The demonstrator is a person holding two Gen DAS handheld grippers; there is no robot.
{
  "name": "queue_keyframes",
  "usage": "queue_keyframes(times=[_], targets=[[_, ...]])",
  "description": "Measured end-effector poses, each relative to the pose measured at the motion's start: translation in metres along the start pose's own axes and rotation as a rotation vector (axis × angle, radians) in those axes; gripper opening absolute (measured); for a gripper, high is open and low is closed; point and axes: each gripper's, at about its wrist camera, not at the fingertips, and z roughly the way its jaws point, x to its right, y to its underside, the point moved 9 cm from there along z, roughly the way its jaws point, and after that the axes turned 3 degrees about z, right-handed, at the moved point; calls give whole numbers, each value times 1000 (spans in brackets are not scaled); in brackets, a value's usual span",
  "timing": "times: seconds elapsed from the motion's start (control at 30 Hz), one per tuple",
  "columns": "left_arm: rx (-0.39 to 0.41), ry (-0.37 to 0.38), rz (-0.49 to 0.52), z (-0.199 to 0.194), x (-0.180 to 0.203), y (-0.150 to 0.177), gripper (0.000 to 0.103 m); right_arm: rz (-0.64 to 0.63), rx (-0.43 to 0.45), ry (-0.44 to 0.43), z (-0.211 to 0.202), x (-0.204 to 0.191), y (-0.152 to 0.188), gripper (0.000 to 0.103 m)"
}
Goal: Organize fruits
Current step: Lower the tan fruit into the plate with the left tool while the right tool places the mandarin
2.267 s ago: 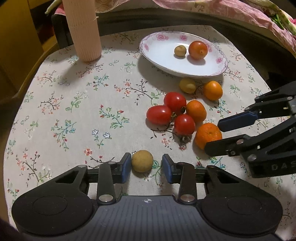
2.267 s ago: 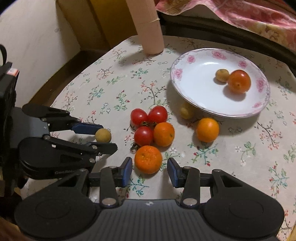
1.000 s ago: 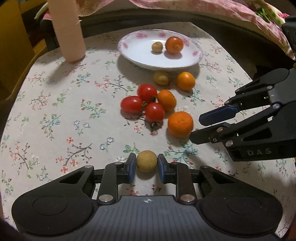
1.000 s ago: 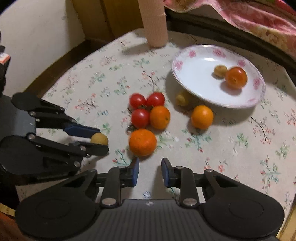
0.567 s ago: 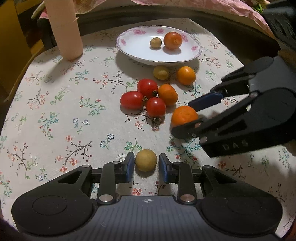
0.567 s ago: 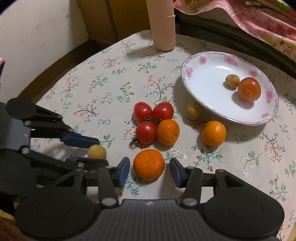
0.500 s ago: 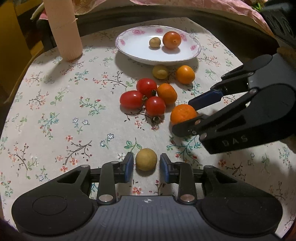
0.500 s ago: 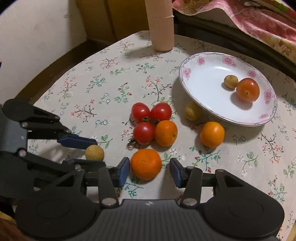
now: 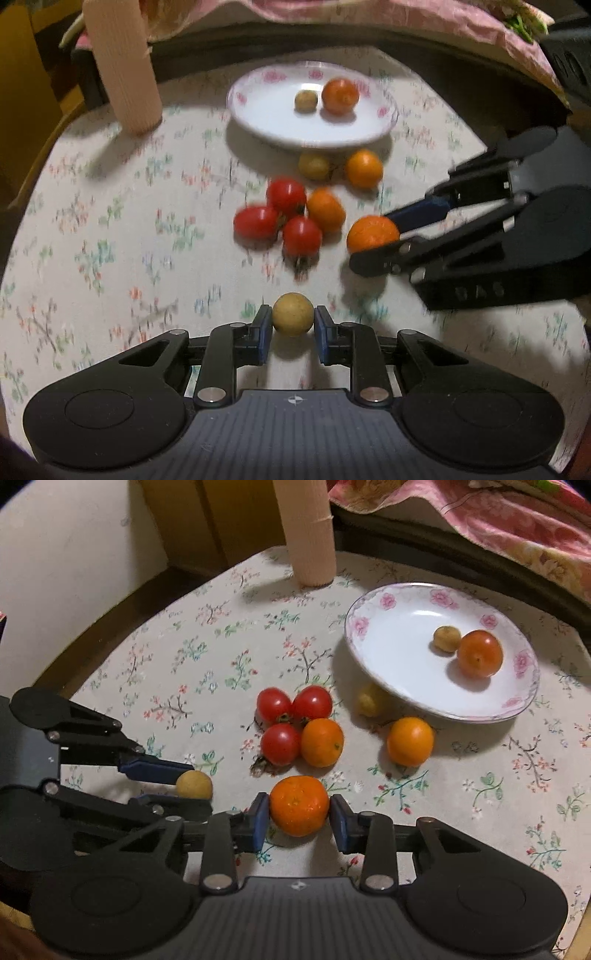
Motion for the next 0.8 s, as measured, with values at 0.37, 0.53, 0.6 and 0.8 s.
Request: queue_keyframes(times=[0.37,0.53,0.6,0.8], targets=[[105,-21,-19,3,4,-71,31,88,92,55,-25,37,-25,35],[137,-21,-24,10,5,-98,31,123,126,105,-31,60,-40,35],[136,-9,-37,16,2,-106,31,132,139,124,-32,68,-47,35],[133,-17,-45,33,-5,-120,30,159,151,164,-22,92,-64,35]])
